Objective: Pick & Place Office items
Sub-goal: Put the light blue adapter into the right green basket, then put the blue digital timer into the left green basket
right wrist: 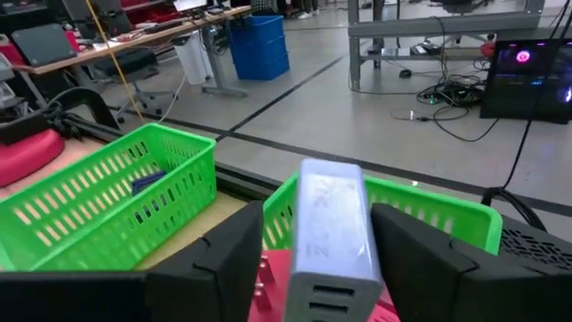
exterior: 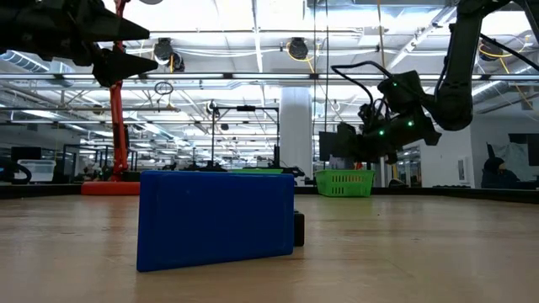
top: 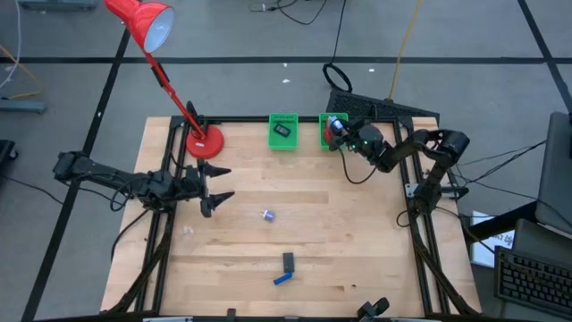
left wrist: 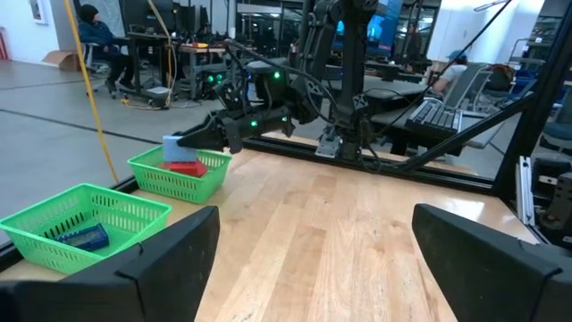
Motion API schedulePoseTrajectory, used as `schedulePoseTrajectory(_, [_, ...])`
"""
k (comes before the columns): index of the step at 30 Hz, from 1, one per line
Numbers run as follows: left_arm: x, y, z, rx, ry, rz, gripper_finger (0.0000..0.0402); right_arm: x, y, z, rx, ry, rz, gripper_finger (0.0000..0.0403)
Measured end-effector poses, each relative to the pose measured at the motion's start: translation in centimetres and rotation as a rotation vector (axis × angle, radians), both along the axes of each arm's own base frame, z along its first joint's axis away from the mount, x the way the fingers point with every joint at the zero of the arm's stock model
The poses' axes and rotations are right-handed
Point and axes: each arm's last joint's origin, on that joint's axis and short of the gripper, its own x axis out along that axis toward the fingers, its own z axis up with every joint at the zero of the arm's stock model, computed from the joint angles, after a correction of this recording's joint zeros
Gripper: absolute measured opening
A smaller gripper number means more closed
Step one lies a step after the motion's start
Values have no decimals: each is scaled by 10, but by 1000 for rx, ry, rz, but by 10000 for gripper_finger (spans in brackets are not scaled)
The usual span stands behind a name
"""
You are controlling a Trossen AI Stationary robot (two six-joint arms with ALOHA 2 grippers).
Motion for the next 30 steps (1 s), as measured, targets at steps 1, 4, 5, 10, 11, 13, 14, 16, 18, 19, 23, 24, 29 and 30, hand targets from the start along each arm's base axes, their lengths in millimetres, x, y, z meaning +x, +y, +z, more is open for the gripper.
schedulePoseTrajectory(1, [0, 0, 0, 0, 0, 0, 370, 0, 0, 2, -2, -5, 0, 207])
schedulePoseTrajectory(4, [0, 0, 0, 0, 0, 0, 368, 0, 2, 11, -24, -38, 31, 226])
schedulePoseTrajectory(5, [0, 0, 0, 0, 0, 0, 368, 1, 3, 16, -34, -51, 43, 232])
schedulePoseTrajectory(10, [0, 0, 0, 0, 0, 0, 376, -1, 9, 39, -67, -94, 75, 248])
schedulePoseTrajectory(11, [0, 0, 0, 0, 0, -1, 378, -2, 11, 42, -62, -93, 89, 248])
schedulePoseTrajectory(13, [0, 0, 0, 0, 0, -2, 381, -2, 17, 51, -45, -113, 151, 248])
schedulePoseTrajectory(14, [0, 0, 0, 0, 0, -3, 383, -1, 21, 55, -32, -130, 199, 246])
schedulePoseTrajectory(16, [0, 0, 0, 0, 0, -4, 383, 0, 29, 62, -13, -161, 293, 243])
schedulePoseTrajectory(18, [0, 0, 0, 0, 0, -4, 380, 2, 40, 70, -1, -191, 422, 239])
schedulePoseTrajectory(19, [0, 0, 0, 0, 0, -3, 378, 4, 46, 75, 1, -204, 505, 237])
schedulePoseTrajectory(23, [0, 0, 0, 0, 0, -3, 371, 7, 74, 90, 41, -266, 886, 230])
schedulePoseTrajectory(24, [0, 0, 0, 0, 0, -3, 369, 8, 82, 94, 57, -282, 976, 229])
schedulePoseTrajectory(29, [0, 0, 0, 0, 0, -3, 366, 12, 121, 104, 117, -308, 1322, 222])
schedulePoseTrajectory(30, [0, 0, 0, 0, 0, -3, 365, 13, 130, 106, 117, -309, 1375, 221])
